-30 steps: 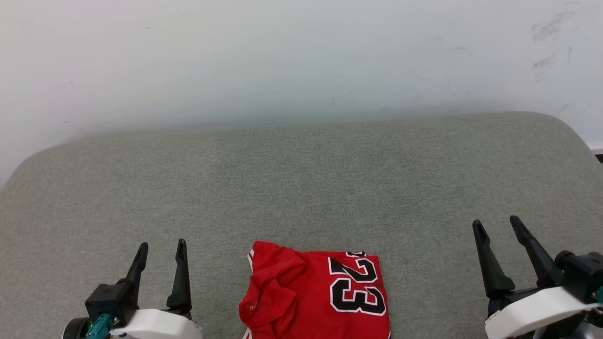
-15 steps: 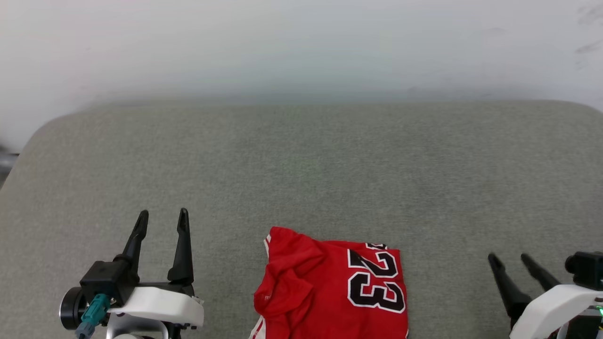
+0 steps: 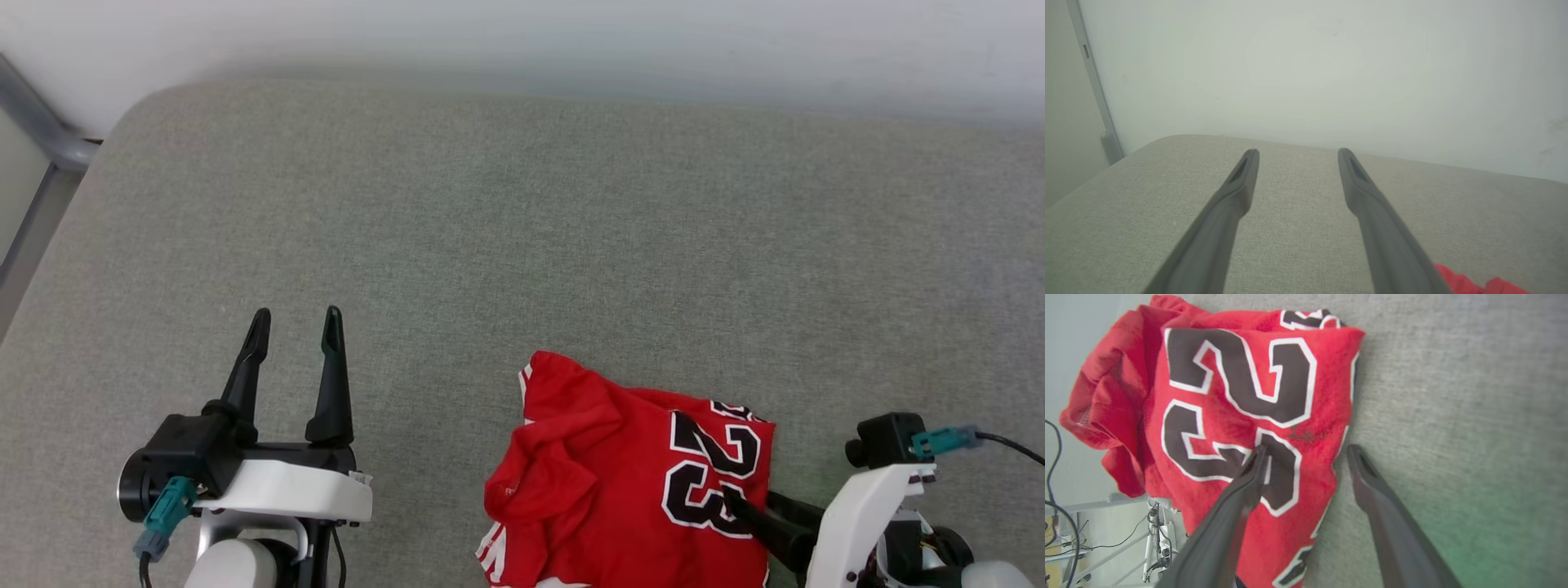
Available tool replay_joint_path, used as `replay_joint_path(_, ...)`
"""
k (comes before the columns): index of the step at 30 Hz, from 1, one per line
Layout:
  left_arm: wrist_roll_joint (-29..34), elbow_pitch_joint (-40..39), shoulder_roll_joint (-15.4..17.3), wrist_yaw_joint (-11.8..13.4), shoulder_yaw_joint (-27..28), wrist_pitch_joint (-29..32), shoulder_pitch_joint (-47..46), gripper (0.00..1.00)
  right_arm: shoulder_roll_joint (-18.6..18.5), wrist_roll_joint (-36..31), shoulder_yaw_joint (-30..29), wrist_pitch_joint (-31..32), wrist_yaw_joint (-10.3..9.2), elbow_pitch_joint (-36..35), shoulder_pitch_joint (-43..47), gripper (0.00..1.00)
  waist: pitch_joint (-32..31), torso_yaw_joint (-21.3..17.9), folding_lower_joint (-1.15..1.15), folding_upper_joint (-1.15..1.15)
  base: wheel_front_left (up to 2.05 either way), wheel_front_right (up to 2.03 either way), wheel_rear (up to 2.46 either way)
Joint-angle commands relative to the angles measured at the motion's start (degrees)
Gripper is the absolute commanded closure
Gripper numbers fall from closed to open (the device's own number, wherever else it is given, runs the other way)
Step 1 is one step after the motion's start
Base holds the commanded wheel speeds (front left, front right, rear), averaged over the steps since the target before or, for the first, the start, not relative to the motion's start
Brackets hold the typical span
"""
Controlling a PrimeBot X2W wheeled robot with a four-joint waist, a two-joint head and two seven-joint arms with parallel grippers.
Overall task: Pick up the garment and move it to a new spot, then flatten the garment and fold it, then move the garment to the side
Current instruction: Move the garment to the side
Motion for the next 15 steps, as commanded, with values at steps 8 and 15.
replay_joint_path(8, 1.5, 1.2, -1.7, -1.8, 1.2, -0.1, -1.3, 0.0, 0.8, 2.5, 3.1, 3.7, -0.08, 6.5, -1.0, 1.0, 1.1, 1.2, -0.01, 0.0, 0.0, 0.0, 0.0)
replay_joint_path(15, 2.6, 2.2, -2.6, -2.9, 2.6, -0.1, 0.4, 0.0, -2.3, 2.1, 4.7, 0.8, -0.03, 0.6, -4.1, 1.0, -1.8, -0.2, -0.01, 0.0, 0.0, 0.0, 0.0)
